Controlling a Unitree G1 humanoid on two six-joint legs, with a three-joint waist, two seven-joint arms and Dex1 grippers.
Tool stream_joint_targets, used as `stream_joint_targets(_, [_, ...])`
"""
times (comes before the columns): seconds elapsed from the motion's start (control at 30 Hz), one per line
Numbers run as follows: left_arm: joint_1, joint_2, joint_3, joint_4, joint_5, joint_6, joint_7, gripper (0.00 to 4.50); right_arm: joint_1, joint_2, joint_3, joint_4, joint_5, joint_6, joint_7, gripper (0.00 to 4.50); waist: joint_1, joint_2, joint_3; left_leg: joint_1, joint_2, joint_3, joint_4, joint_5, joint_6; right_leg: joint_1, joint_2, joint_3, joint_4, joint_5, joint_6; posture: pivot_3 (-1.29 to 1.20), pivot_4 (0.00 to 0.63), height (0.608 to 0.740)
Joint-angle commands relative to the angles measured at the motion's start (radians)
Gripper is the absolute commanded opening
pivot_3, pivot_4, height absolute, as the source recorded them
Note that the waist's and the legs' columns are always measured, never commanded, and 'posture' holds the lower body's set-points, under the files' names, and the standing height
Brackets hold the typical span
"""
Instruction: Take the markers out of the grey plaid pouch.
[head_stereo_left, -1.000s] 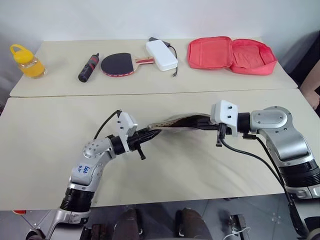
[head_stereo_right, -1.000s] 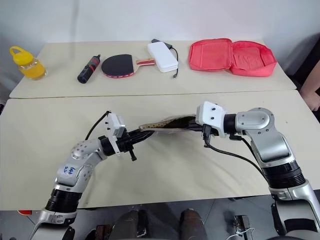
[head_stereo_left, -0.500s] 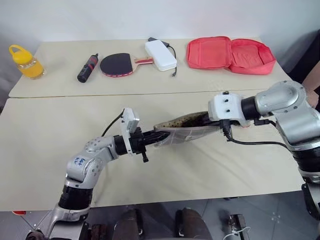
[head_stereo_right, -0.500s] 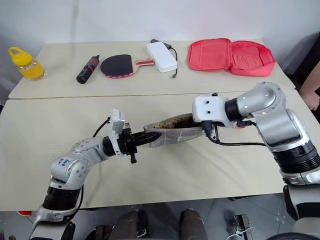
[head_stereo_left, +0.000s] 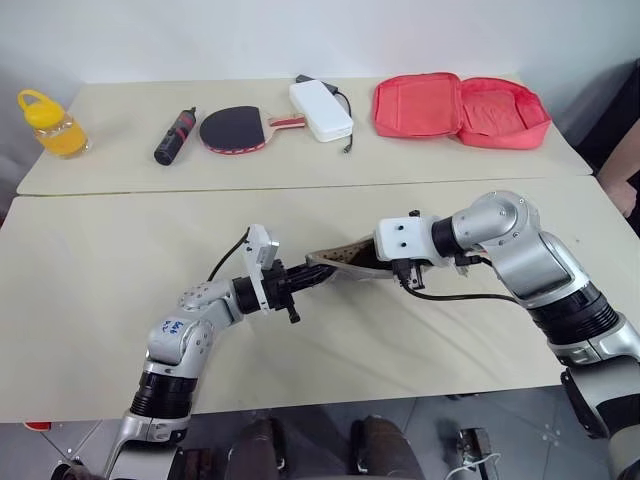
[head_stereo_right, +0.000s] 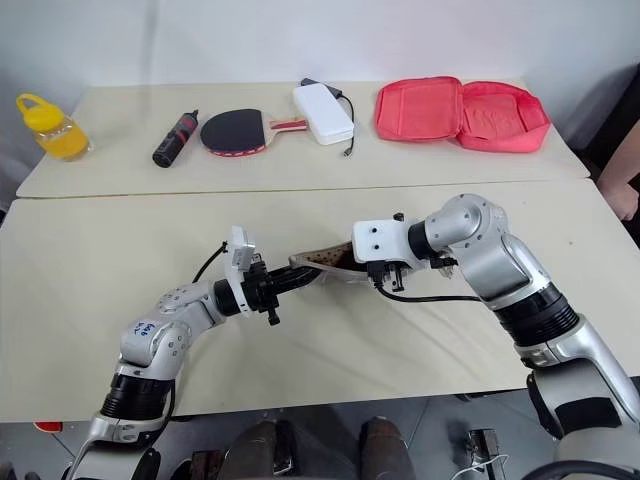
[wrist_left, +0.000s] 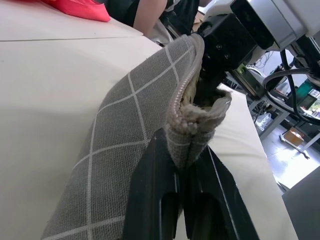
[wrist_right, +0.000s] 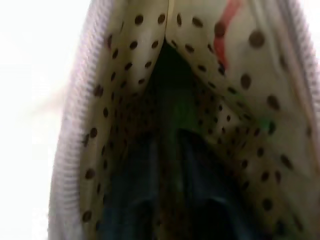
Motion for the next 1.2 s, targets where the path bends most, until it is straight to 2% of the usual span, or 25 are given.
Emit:
stream_joint_targets(0.03, [-0.023,-0.01,0.024,0.008,-0.037,0.019,-0.006,0.0,-0.011,0.015,-0.012,0.0,-0.016,-0.038,-0.016,1.9,-0.001,0.0,0.0,0.0,0.0,0.0,0.0,0.0,0.0,0.0,0.0,0.0,0.0,0.0,0.0,0.0,0.15,0.74])
stream_joint_targets(0.2, [-0.052,-0.007,0.049,-0.036,-0.177,0.193,-0.023,0.0,-0.002,0.0,-0.037,-0.044,0.018,0.004,0.026,1.9,0.0,0.0,0.0,0.0,0.0,0.0,0.0,0.0,0.0,0.0,0.0,0.0,0.0,0.0,0.0,0.0,0.15,0.74])
stream_joint_targets(0.43, [-0.093,-0.05,0.128,-0.06,-0.414,0.431,0.048,0.0,-0.035,-0.144,-0.101,-0.168,0.151,0.154,0.212,1.9,0.003,0.0,0.0,-0.001,0.0,-0.001,-0.001,0.0,0.0,0.0,0.0,0.0,-0.001,0.0,0.0,0.0,0.15,0.74])
stream_joint_targets(0.53, [-0.064,-0.05,0.109,-0.068,-0.369,0.392,0.047,0.0,-0.032,-0.169,-0.079,-0.179,0.148,0.186,0.228,1.9,0.0,0.0,0.0,0.0,0.0,-0.002,0.0,0.0,0.0,0.001,0.0,-0.001,-0.001,0.0,0.0,0.0,0.15,0.74])
stream_joint_targets(0.6, [-0.048,-0.05,0.088,-0.061,-0.287,0.292,0.048,0.0,-0.015,-0.172,-0.058,-0.194,0.138,0.201,0.221,1.9,-0.002,0.0,0.0,0.0,0.0,-0.001,-0.001,0.0,0.0,0.001,0.0,0.0,-0.001,0.0,0.0,0.0,0.15,0.74])
stream_joint_targets(0.67, [-0.046,-0.03,0.077,-0.032,-0.197,0.189,0.047,0.0,-0.005,-0.139,-0.053,-0.218,0.159,0.243,0.204,1.9,-0.002,0.0,0.0,0.0,0.0,-0.001,-0.001,0.0,0.0,0.001,0.0,0.0,-0.001,0.0,0.0,0.0,0.15,0.74])
stream_joint_targets(0.7, [-0.037,-0.012,0.054,0.004,-0.112,0.098,0.045,0.0,0.007,-0.122,-0.027,-0.202,0.136,0.238,0.187,1.9,-0.002,0.0,0.0,0.0,0.0,-0.001,-0.001,0.0,0.0,0.001,0.0,0.0,-0.001,0.0,0.0,0.0,0.15,0.74])
stream_joint_targets(0.87, [-0.041,0.005,-0.003,0.148,0.049,-0.107,-0.007,0.0,0.009,-0.026,0.054,-0.044,0.007,0.128,0.061,1.9,0.001,-0.001,-0.001,0.0,0.0,-0.001,0.001,0.0,0.0,0.001,0.0,0.0,-0.001,0.0,0.0,0.0,0.15,0.74])
stream_joint_targets(1.1, [-0.045,-0.027,-0.012,0.174,0.052,-0.15,-0.036,0.0,-0.031,0.036,0.051,0.039,-0.047,0.103,0.005,1.9,0.0,-0.001,-0.001,0.0,0.0,0.0,0.001,0.0,0.0,0.0,0.0,0.0,0.0,0.0,0.0,0.0,0.15,0.74])
stream_joint_targets(1.2, [-0.032,-0.018,-0.015,0.121,0.0,-0.077,-0.066,0.0,-0.028,0.055,0.043,0.029,-0.047,0.107,-0.012,1.9,-0.001,-0.001,-0.001,0.0,0.0,0.0,0.001,0.0,0.0,0.0,0.0,0.0,0.0,0.0,0.0,0.0,0.15,0.74])
